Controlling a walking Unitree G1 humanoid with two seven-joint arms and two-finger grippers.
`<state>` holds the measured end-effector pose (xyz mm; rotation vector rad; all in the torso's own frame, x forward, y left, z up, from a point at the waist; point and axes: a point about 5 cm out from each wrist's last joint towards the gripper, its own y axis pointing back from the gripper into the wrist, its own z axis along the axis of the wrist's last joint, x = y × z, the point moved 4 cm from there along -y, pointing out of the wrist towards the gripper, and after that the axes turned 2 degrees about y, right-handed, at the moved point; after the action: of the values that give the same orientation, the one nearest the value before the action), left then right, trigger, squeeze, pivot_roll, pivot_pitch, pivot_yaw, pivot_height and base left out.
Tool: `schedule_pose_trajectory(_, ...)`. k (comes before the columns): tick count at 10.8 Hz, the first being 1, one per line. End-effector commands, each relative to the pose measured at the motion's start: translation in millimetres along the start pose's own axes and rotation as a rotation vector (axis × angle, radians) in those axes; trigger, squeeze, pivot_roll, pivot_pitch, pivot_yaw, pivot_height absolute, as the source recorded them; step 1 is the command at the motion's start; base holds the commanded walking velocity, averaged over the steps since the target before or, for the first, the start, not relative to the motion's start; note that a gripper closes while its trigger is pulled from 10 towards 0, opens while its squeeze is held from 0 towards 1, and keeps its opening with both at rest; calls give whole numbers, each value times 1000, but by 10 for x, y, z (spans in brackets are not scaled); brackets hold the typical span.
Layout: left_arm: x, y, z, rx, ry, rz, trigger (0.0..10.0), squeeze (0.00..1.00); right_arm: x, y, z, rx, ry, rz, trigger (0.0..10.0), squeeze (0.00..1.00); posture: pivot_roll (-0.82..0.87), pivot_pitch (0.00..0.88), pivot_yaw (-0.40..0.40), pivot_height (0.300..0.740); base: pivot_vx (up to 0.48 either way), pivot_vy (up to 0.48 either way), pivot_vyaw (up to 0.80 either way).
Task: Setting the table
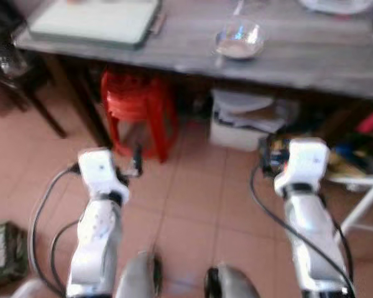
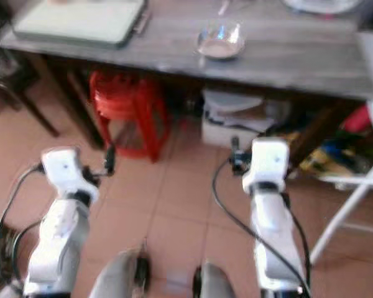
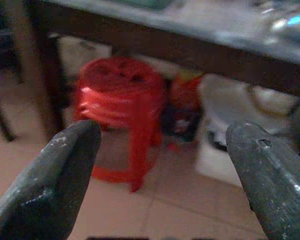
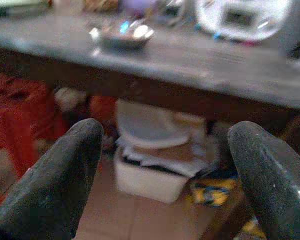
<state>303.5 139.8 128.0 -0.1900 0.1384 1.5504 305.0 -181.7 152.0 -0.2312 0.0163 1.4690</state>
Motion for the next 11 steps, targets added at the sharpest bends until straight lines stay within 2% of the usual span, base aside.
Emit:
schedule_pose_trajectory(1, 16, -4, 36, -5, 5, 8, 10000, 0, 4, 3, -4, -3, -15, 0, 10000, 0, -49, 151, -14, 740, 0, 0, 0)
schedule_pose_trajectory(2, -1, -17, 75, -31, 13, -6, 10000, 0, 5, -27, 79, -35, -30, -10, 10000, 0, -46, 130, -15, 740, 0, 0, 0)
schedule_pose_trajectory(3, 4, 7, 26, -25, -7, -11, 10000, 0, -7, -32, 104, -42, -59, -12, 10000, 0, -45, 99, -3, 740, 0, 0, 0)
schedule_pose_trajectory(4, 1, 19, 26, -35, -57, -13, 10000, 0, -15, -32, 88, -38, -60, -15, 10000, 0, -47, 96, 3, 740, 0, 0, 0)
schedule_pose_trajectory(5, -42, 17, 19, -26, -45, -39, 10000, 0, -37, -40, 60, -26, -75, -26, 10000, 0, -48, 100, 5, 740, 0, 0, -494)
schedule_pose_trajectory(8, -90, -33, 53, -38, -62, -69, 10000, 0, 82, -29, 55, -20, -97, 9, 10000, 0, -57, 105, 5, 740, 0, 0, -583)
schedule_pose_trajectory(10, -107, -43, 54, -40, -70, -70, 10000, 0, 119, -33, 84, -28, -103, 27, 10000, 0, -62, 114, 5, 740, 0, 0, 0)
schedule_pose_trajectory(11, -114, -33, 55, -39, -68, -72, 10000, 0, 89, -39, 91, -30, -109, 28, 10000, 816, -68, 123, 3, 740, 0, 0, 0)
